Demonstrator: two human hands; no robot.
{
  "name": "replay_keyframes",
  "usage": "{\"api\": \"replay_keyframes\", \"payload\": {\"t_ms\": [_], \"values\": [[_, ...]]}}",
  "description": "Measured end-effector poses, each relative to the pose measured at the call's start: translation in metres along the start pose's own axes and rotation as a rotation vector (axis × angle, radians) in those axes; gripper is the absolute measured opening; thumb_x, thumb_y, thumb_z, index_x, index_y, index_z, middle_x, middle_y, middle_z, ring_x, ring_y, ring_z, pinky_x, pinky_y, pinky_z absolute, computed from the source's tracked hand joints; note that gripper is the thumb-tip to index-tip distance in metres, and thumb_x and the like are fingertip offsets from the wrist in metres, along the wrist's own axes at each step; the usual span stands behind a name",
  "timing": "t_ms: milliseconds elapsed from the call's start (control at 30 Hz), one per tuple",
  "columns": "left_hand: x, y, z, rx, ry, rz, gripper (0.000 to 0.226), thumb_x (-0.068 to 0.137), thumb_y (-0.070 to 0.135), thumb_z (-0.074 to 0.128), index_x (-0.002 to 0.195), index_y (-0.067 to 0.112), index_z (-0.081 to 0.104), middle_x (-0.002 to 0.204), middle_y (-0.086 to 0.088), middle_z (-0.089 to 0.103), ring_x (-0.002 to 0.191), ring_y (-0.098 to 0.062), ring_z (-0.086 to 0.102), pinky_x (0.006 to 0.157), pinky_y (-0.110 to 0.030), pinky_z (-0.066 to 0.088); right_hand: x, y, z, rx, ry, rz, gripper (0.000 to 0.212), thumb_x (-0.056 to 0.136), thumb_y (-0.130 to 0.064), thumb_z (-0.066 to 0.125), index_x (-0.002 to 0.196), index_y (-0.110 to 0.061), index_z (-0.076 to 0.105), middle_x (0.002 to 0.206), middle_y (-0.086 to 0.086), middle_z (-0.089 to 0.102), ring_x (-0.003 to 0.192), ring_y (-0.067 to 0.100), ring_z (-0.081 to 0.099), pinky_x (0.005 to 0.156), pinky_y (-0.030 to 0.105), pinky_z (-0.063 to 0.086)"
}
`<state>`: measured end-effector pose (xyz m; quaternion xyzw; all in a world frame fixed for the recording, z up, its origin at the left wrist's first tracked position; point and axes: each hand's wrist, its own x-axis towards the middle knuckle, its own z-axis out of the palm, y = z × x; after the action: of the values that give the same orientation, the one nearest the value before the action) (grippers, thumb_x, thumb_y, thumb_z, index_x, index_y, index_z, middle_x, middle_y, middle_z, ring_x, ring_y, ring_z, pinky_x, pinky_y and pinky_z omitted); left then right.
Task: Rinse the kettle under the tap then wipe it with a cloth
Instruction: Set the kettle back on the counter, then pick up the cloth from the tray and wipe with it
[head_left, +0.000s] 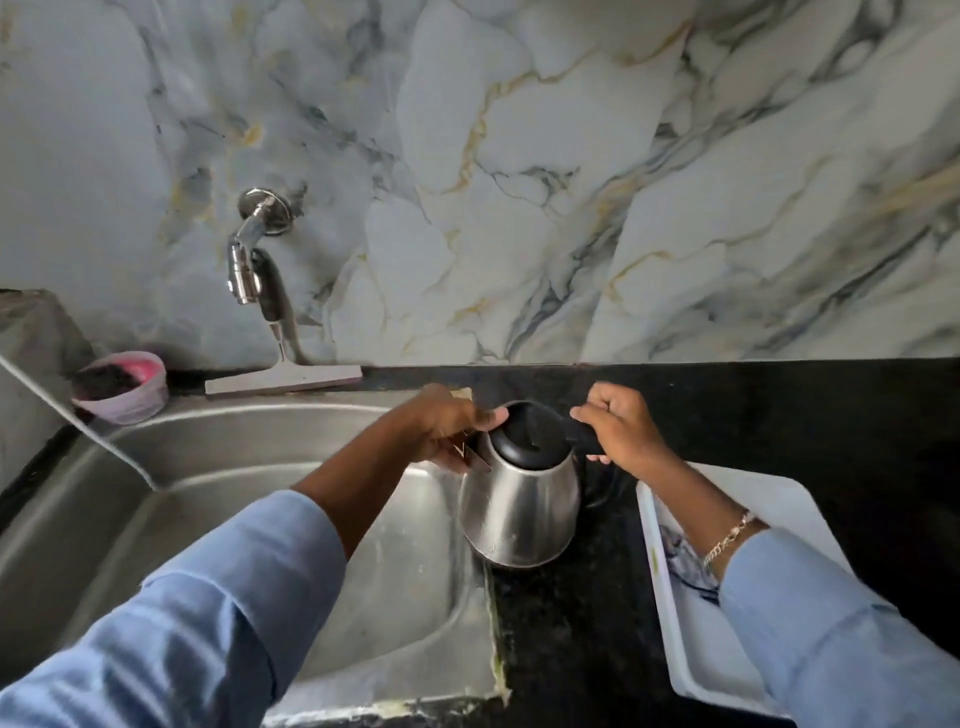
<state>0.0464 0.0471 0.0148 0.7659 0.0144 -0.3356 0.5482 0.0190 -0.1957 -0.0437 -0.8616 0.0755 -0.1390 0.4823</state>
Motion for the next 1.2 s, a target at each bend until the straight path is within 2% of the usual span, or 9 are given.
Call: {"api": "replay_keyframes", "payload": {"t_ms": [133, 300, 467, 533, 633, 700, 867, 1000, 1200], "values": [[0.003, 0.001, 0.046, 0.041, 0.034, -0.076, 0.047, 0.074, 0.022, 0.080, 0.103, -0.009, 0.060, 0.108, -0.030, 0.065, 0.091, -0.045, 0.068, 0.082, -0.049, 0.058, -0.007, 0.029, -0.027, 0.075, -0.082, 0.070, 0.041, 0.075, -0.010, 0.066, 0.044, -0.021, 0.042, 0.035, -0.007, 0.040, 0.026, 0.010, 0.043, 0.027, 0.016, 0.030], [0.002, 0.005, 0.068, 0.135, 0.127, -0.115, 0.033, 0.075, 0.018, 0.079, 0.091, -0.005, 0.061, 0.102, -0.029, 0.067, 0.086, -0.041, 0.069, 0.063, -0.041, 0.061, -0.005, 0.048, -0.032, 0.127, -0.130, 0.011, 0.031, 0.072, -0.017, 0.063, 0.048, -0.017, 0.043, 0.043, -0.010, 0.038, 0.034, 0.006, 0.037, 0.031, 0.018, 0.031], [-0.004, 0.011, 0.078, 0.226, 0.208, -0.151, 0.040, 0.077, 0.017, 0.077, 0.103, -0.009, 0.061, 0.099, -0.028, 0.069, 0.082, -0.035, 0.069, 0.075, -0.042, 0.058, -0.011, 0.049, -0.035, 0.115, -0.168, -0.069, 0.029, 0.084, -0.023, 0.066, 0.061, -0.013, 0.052, 0.044, -0.011, 0.043, 0.047, 0.003, 0.039, 0.047, 0.023, 0.036], [-0.006, 0.011, 0.088, 0.468, 0.428, 0.012, 0.038, 0.075, 0.018, 0.078, 0.102, -0.004, 0.066, 0.102, -0.023, 0.070, 0.084, -0.028, 0.065, 0.077, -0.037, 0.054, -0.020, 0.054, -0.047, 0.187, -0.120, -0.010, 0.027, 0.090, -0.031, 0.065, 0.071, -0.013, 0.060, 0.058, -0.007, 0.061, 0.057, 0.005, 0.053, 0.060, 0.021, 0.043], [-0.019, 0.005, 0.148, 0.503, 0.754, 0.623, 0.020, 0.078, 0.008, 0.066, 0.098, 0.010, 0.066, 0.099, -0.010, 0.070, 0.086, -0.022, 0.064, 0.074, -0.031, 0.052, -0.043, 0.094, -0.085, 0.045, 0.038, 0.123, 0.005, 0.090, -0.017, 0.065, 0.092, -0.018, 0.069, 0.097, 0.011, 0.075, 0.095, 0.029, 0.069, 0.084, 0.035, 0.050], [-0.019, -0.004, 0.203, 0.398, 0.603, 0.818, 0.016, 0.078, 0.007, 0.057, 0.089, 0.014, 0.066, 0.088, -0.007, 0.071, 0.078, -0.021, 0.066, 0.071, -0.029, 0.053, -0.066, 0.128, -0.119, -0.231, 0.022, 0.282, 0.027, 0.084, -0.011, 0.066, 0.109, -0.020, 0.068, 0.120, 0.010, 0.071, 0.112, 0.037, 0.062, 0.096, 0.041, 0.050], [0.043, -0.031, 0.316, 0.817, 0.035, 0.402, 0.045, 0.081, 0.014, 0.059, 0.126, 0.015, 0.054, 0.124, -0.018, 0.056, 0.112, -0.039, 0.057, 0.096, -0.043, 0.050, -0.110, 0.177, -0.148, -0.573, -0.280, 0.545, 0.068, 0.089, -0.034, 0.064, 0.152, -0.026, 0.038, 0.157, 0.009, 0.042, 0.139, 0.039, 0.037, 0.114, 0.047, 0.034], [0.073, -0.046, 0.343, 1.037, 0.024, 0.344, 0.039, 0.084, 0.018, 0.057, 0.123, 0.016, 0.056, 0.123, -0.018, 0.055, 0.110, -0.041, 0.055, 0.097, -0.043, 0.046, -0.122, 0.183, -0.141, -0.531, -0.177, 0.452, 0.050, 0.092, -0.031, 0.065, 0.139, -0.018, 0.056, 0.139, 0.015, 0.060, 0.125, 0.038, 0.053, 0.105, 0.044, 0.045], [0.033, -0.034, 0.311, 0.731, 0.106, 0.571, 0.021, 0.078, 0.019, 0.060, 0.094, 0.013, 0.072, 0.095, -0.016, 0.073, 0.091, -0.035, 0.066, 0.077, -0.037, 0.054, -0.134, 0.144, -0.152, -0.249, -0.013, 0.292, 0.013, 0.086, -0.019, 0.077, 0.098, -0.022, 0.076, 0.093, 0.000, 0.077, 0.092, 0.021, 0.069, 0.075, 0.022, 0.048]]}}
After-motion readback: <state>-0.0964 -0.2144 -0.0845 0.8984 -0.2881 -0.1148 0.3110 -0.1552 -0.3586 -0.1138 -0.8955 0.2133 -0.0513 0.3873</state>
